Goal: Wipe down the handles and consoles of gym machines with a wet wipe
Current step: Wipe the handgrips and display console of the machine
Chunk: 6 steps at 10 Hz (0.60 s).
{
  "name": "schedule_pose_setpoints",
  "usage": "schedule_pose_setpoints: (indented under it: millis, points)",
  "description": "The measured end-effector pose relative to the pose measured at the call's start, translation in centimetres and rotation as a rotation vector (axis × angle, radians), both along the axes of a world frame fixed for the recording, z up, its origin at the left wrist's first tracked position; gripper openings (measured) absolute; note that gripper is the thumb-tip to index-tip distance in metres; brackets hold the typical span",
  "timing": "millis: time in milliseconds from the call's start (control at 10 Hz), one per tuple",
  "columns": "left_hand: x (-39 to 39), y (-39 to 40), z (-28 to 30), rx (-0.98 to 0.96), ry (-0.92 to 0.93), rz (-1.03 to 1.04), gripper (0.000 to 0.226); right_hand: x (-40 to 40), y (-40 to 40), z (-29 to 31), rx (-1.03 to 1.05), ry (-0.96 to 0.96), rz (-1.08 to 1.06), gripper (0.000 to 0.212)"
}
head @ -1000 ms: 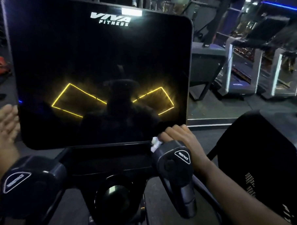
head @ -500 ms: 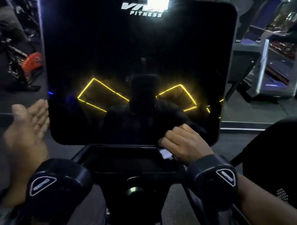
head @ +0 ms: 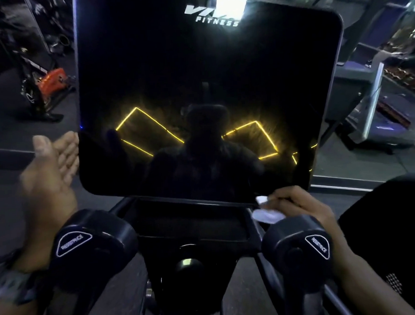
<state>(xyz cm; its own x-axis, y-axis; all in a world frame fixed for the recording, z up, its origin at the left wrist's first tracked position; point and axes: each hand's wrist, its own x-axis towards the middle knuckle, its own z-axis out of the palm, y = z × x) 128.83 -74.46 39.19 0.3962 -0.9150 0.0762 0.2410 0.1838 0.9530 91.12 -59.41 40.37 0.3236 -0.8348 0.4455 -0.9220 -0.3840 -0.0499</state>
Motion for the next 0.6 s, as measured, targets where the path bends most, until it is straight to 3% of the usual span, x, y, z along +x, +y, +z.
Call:
schedule_pose_setpoints:
  millis: [100, 300, 400, 500, 600]
  points:
    - [-1.1, 0.8, 1.2, 0.027, -0.01, 0.053, 0.058, 0.6, -5.3, -5.6, 0.235, -0.189, 0.103, 0.032]
    - [-1.3, 1.2, 1.7, 0.0, -0.105, 0.023, 0.069, 6.1, -6.1, -2.0, -0.128, 0.375, 0.504, 0.035]
    - [-1.2, 1.4, 1.9, -0.021, -0.077, -0.005, 0.074, 5.0, -6.3, -2.8, -0.139, 0.508, 0.414, 0.054]
    - [-1.2, 1.6, 1.5, -0.073, -0.086, -0.042, 0.076, 3.2, -6.0, -2.4, -0.16, 0.685, 0.4, 0.049]
    - [-1.1, 1.8, 1.4, -0.075, -0.081, -0.058, 0.081, 4.2, -6.6, -0.5, -0.148, 0.735, 0.412, 0.049]
